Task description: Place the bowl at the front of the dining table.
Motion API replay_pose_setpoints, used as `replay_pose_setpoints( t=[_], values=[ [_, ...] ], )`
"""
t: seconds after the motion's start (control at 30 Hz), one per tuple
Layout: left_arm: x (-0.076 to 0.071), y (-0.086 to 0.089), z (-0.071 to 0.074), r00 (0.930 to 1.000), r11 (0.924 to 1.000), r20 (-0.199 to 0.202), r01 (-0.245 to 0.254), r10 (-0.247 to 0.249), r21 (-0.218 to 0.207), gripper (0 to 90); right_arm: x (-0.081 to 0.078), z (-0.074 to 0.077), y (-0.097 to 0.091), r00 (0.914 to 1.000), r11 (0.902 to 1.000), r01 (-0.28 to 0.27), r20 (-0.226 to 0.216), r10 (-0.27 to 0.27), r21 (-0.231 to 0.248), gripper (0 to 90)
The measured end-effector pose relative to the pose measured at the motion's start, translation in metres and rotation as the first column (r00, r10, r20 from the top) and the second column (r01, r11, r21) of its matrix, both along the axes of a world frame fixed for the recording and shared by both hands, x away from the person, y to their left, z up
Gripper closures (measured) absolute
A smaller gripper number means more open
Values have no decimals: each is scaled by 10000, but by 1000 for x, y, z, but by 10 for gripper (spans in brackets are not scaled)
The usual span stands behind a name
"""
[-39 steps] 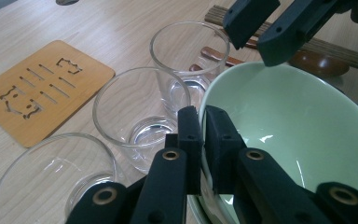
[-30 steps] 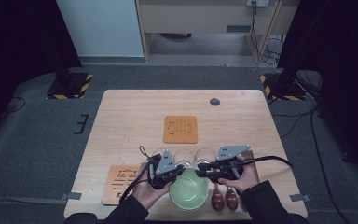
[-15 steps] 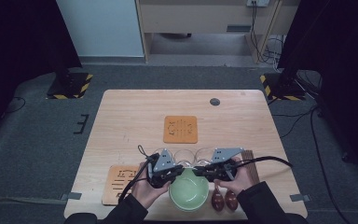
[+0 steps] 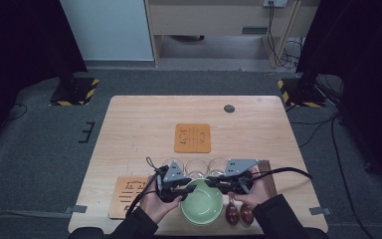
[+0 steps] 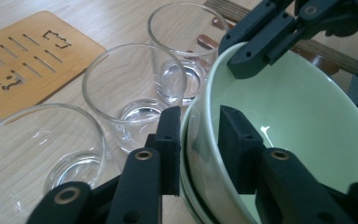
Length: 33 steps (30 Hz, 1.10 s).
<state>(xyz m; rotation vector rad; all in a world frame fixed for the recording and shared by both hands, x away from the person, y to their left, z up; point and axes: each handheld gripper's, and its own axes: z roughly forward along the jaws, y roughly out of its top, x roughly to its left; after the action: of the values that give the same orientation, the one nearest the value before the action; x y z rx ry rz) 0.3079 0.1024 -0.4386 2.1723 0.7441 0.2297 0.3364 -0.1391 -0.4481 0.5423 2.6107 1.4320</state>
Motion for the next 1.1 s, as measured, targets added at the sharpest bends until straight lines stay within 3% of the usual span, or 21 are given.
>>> replay_pose_setpoints(
  t=[0.23, 0.57, 0.97, 1.1],
  values=[
    [-2, -5, -2, 9998, 9989, 200, -94, 85, 465, 797, -1, 3, 0, 9996, 9998, -47, 291, 41, 209, 848],
    [-8, -11, 3, 9930, 9961, 1161, -327, 231, 816, 834, -1, 6, -1, 9996, 9988, 159, -230, -149, 468, 817],
    [-12, -12, 11, 9886, 9954, 1506, -216, 73, 935, 833, 1, 4, 2, 9989, 9996, 17, -477, -5, 266, 725],
    [-14, -13, 14, 9871, 9965, 1600, -142, 10, 818, 833, 1, 4, 6, 9994, 9999, 7, -337, -11, -111, 725]
  ],
)
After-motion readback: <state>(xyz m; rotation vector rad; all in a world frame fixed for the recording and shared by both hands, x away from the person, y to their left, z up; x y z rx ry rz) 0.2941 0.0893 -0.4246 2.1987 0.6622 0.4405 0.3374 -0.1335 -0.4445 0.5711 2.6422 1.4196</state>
